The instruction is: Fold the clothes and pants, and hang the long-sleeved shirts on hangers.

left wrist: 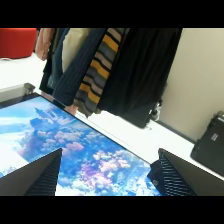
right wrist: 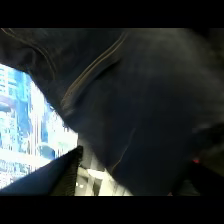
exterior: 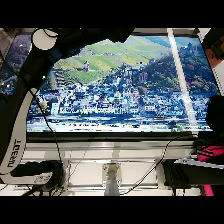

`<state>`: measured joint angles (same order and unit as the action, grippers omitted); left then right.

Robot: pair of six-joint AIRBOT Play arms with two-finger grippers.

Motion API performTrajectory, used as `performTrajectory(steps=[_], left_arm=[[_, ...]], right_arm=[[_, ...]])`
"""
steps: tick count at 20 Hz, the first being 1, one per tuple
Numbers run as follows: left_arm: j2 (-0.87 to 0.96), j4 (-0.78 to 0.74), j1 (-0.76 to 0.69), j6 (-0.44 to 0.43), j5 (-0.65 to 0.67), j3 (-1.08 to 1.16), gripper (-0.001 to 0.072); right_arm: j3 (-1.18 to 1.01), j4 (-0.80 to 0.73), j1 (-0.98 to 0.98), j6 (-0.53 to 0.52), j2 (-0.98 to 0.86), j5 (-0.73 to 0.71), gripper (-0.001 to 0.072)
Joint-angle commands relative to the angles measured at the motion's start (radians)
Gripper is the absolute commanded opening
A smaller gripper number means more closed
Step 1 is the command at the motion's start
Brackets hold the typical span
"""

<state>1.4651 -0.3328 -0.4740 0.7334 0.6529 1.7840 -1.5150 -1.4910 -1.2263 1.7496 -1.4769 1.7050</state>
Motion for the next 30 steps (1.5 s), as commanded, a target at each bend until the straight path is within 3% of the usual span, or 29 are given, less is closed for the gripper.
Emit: performTrajectory(steps=[1, 3, 4, 5, 6, 7, 9, 11, 13, 15, 16, 22, 30], left_arm=[[0.000, 0.000, 0.000, 0.000, 0.000, 0.001, 0.0687], [-0.002, 0.000, 0.000, -0.001, 0.000, 0.001, 0.0684], [-0.007, -0.002, 0.006, -0.001, 0.000, 0.001, 0.0559], [-0.018, -0.014, 0.019, -0.001, 0.000, 0.001, 0.0261], [-0.037, -0.034, 0.039, -0.003, 0.006, 0.001, 0.0014], [-0.064, -0.039, 0.058, -0.003, 0.011, 0.001, 0.0005], [-0.138, -0.064, 0.097, 0.000, 0.016, 0.001, 0.0005], [-0.232, -0.158, 0.129, 0.004, 0.015, 0.001, 0.0005], [-0.323, -0.245, 0.155, 0.102, 0.016, 0.001, 0.0005], [-0.398, -0.315, 0.176, 0.202, 0.027, 0.001, 0.0006], [-0.429, -0.348, 0.181, 0.209, 0.034, 0.001, 0.0006], [-0.529, -0.400, 0.187, 0.209, 0.051, 0.001, 0.0007], [-0.538, -0.400, 0.187, 0.209, 0.052, 0.001, 0.0007]], right_arm=[[-0.058, 0.038, -0.006, 0.029, 0.002, 0.062, 0.0595], [-0.187, 0.252, -0.006, 0.029, 0.003, 0.016, 0.0568], [-0.257, 0.467, -0.003, 0.011, 0.005, -0.034, 0.0370], [-0.318, 0.716, 0.013, -0.032, 0.008, -0.082, 0.0010], [-0.368, 0.938, 0.043, -0.076, 0.012, -0.130, 0.0022], [-0.418, 1.156, 0.092, -0.116, 0.013, -0.163, 0.0022], [-0.514, 1.444, 0.220, -0.149, 0.014, -0.184, 0.0022], [-0.594, 1.583, 0.381, -0.177, 0.021, -0.191, 0.0022], [-0.606, 1.654, 0.527, -0.177, 0.034, -0.225, 0.0022], [-0.606, 1.680, 0.645, -0.177, 0.034, -0.243, 0.0023], [-0.603, 1.678, 0.693, -0.177, 0.034, -0.249, 0.0023], [-0.557, 1.674, 0.880, -0.177, 0.036, -0.257, 0.0024], [-0.553, 1.643, 0.920, -0.176, 0.036, -0.258, 0.0023]])
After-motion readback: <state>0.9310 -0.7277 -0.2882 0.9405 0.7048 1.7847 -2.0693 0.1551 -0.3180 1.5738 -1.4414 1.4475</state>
